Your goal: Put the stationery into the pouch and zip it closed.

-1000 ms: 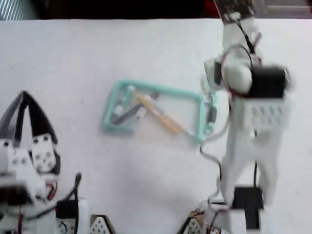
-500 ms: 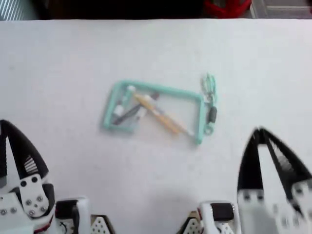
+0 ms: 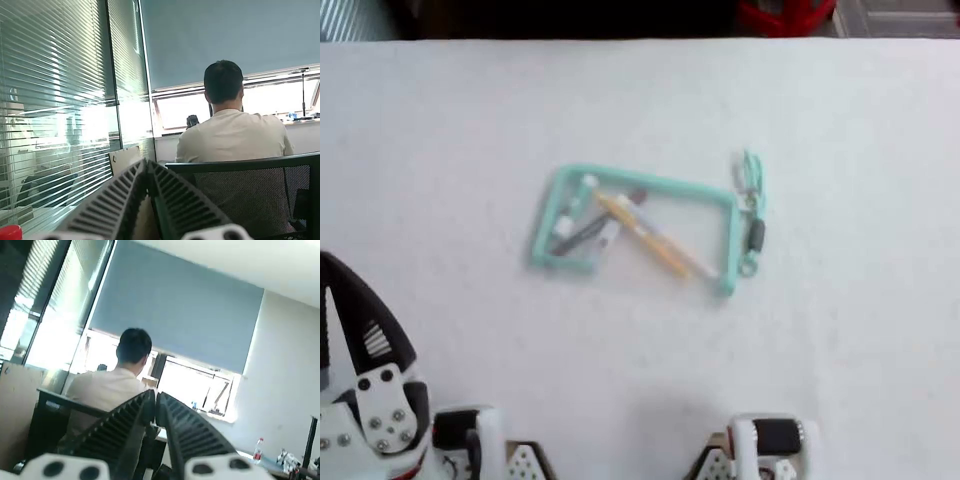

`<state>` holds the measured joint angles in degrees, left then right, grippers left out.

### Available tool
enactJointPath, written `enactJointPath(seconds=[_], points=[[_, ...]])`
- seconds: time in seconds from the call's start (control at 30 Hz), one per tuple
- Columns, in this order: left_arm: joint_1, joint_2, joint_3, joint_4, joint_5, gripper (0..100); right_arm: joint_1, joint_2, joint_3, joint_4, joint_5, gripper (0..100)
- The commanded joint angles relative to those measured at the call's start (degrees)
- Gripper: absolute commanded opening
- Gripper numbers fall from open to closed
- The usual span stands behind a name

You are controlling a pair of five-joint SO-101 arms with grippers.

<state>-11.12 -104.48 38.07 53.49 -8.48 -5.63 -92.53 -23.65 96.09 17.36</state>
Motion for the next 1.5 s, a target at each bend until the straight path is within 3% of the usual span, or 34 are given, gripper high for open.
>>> enactJointPath(seconds=[0.0, 0.13, 0.27, 0.4, 0.53, 0.7, 0.9, 1.07, 1.27, 1.47], points=[[-0.04, -0.04, 0.7, -1.14, 2.11, 2, 3.03, -3.03, 3.6, -1.27, 0.0, 1.8], [-0.04, -0.04, 5.89, -1.14, 8.09, 2, 10.68, -11.12, 11.34, 0.31, 0.0, 1.8], [-0.04, -0.04, 11.43, -1.49, 8.79, 2, 19.12, -10.42, 12.31, 2.07, 0.0, 1.8], [-0.04, -0.04, 14.77, -1.49, 8.79, 2, 23.34, -10.68, 13.45, 1.89, -0.44, 1.8], [-0.04, -0.04, 21.36, -1.85, 8.79, 2, 25.71, -10.68, 25.85, -5.32, -3.43, 1.8], [-0.04, -0.04, 37.63, -13.36, 8.79, 2, 22.37, -10.68, 55.38, -22.46, -6.33, 1.8], [0.04, 0.4, 59.43, -34.46, 8.79, 2, 8.22, -10.77, 91.78, -45.85, -6.42, 1.8], [2.33, 1.27, 58.99, -32.62, 8.88, 2, 1.27, -10.77, 99.78, -49.54, -6.86, 1.8], [7.69, 1.27, 58.99, -20.75, 8.79, 2, -5.67, -10.77, 105.58, -49.36, -6.86, 1.8], [7.52, 1.27, 58.99, -7.91, 8.79, 2, -5.93, -10.77, 116.84, -49.8, -6.86, 1.8]])
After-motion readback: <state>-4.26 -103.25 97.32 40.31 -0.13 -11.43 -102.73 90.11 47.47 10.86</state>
